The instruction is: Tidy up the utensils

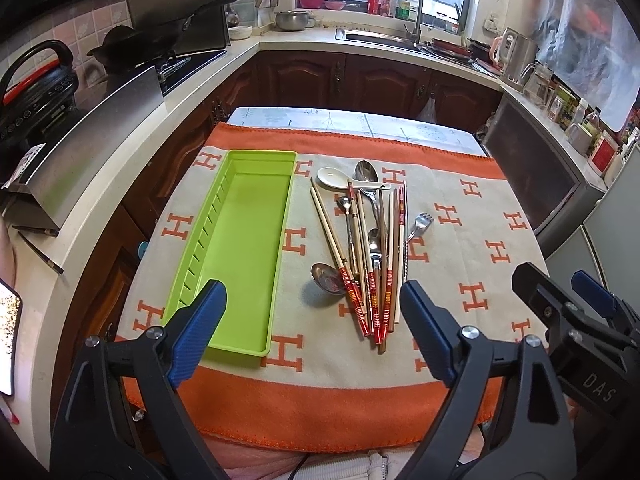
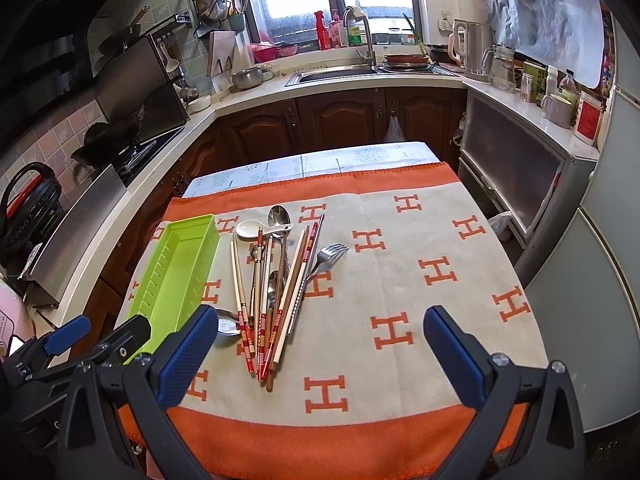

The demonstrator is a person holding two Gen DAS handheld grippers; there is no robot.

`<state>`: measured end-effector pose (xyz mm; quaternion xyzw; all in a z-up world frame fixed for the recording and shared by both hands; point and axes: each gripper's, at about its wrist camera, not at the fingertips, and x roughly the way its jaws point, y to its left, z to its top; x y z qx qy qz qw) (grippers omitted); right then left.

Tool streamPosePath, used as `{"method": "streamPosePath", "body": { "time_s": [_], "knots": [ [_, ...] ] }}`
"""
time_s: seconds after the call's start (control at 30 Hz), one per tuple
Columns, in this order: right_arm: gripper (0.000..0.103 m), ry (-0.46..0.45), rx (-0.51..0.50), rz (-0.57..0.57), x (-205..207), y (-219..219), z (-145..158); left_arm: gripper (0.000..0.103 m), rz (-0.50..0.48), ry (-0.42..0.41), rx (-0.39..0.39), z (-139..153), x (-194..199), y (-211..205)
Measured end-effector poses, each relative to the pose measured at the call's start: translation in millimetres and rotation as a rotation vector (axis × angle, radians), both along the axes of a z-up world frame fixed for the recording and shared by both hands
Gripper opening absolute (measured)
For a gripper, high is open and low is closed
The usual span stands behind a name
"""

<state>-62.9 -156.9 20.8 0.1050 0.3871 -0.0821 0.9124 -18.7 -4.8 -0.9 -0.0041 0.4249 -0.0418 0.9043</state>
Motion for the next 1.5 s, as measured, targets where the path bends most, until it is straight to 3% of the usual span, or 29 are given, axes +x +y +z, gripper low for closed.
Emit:
{"method": "streamPosePath", "body": {
  "time_s": [0.9,1.27,1.5],
  "knots": [
    [0.102,-0.001,0.018,-0.008,-8.4,-13.1,-4.7,0.088,-0.038,0.043,-0.015,-11.0,10.2,-11.3],
    [0.080,-0.053,0.111,0.011,37.1,-29.2,19.8,0.087,-0.083,0.074,-0.125,10.8,76.5,-12.1],
    [0.058,0.023,0.187,0.097,90.7,-35.3,21.2,0.087,-0.068,0.066,-0.131,23.0,130.1,-8.6]
  ]
}}
